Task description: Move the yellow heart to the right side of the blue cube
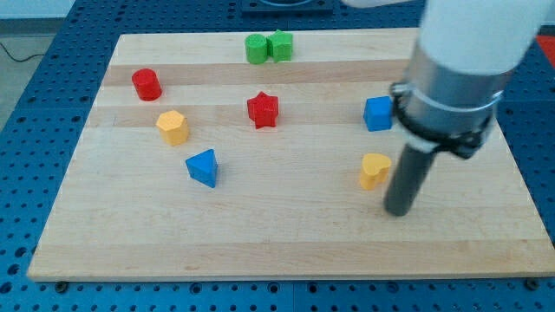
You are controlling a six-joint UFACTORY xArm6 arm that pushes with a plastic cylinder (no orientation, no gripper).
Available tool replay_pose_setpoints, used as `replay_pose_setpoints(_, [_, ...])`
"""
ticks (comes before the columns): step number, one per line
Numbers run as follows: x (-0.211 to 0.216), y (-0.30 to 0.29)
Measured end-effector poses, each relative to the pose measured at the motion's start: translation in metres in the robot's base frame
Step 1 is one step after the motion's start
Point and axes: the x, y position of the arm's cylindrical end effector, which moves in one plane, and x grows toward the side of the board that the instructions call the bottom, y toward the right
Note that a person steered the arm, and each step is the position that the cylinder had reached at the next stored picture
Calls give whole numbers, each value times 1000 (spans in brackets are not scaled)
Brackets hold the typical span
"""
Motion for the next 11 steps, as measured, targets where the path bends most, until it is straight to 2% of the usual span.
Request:
replay_pose_setpoints(1, [-6,-55])
replay_pose_setpoints(2, [-41,-34])
replay_pose_setpoints(4, [-82,77])
replay_pose_setpoints(7, [-61,98])
replay_pose_setpoints(9, [-136,96])
replay_pose_setpoints(10, [-130,93])
replay_pose_setpoints(11, [-104,86])
